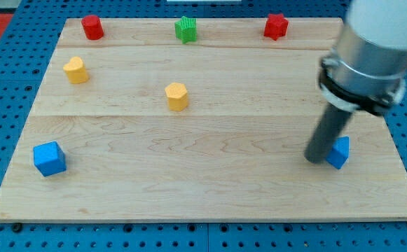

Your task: Slightly touch the yellow hexagon

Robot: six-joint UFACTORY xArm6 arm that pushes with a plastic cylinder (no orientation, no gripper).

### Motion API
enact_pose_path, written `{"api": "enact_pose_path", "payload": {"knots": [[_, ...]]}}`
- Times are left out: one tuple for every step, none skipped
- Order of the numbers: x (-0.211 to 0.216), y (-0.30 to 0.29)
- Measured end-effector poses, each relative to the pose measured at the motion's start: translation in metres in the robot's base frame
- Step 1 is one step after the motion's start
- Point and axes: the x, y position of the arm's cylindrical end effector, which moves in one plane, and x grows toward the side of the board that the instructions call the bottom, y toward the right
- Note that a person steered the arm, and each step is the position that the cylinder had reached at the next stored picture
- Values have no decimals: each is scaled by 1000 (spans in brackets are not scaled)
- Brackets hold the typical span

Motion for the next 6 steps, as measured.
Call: {"api": "enact_pose_path", "payload": {"knots": [[-95,-11],[-139,-97],[-126,-194],[-97,-213],[-80,-232],[-115,-296]]}}
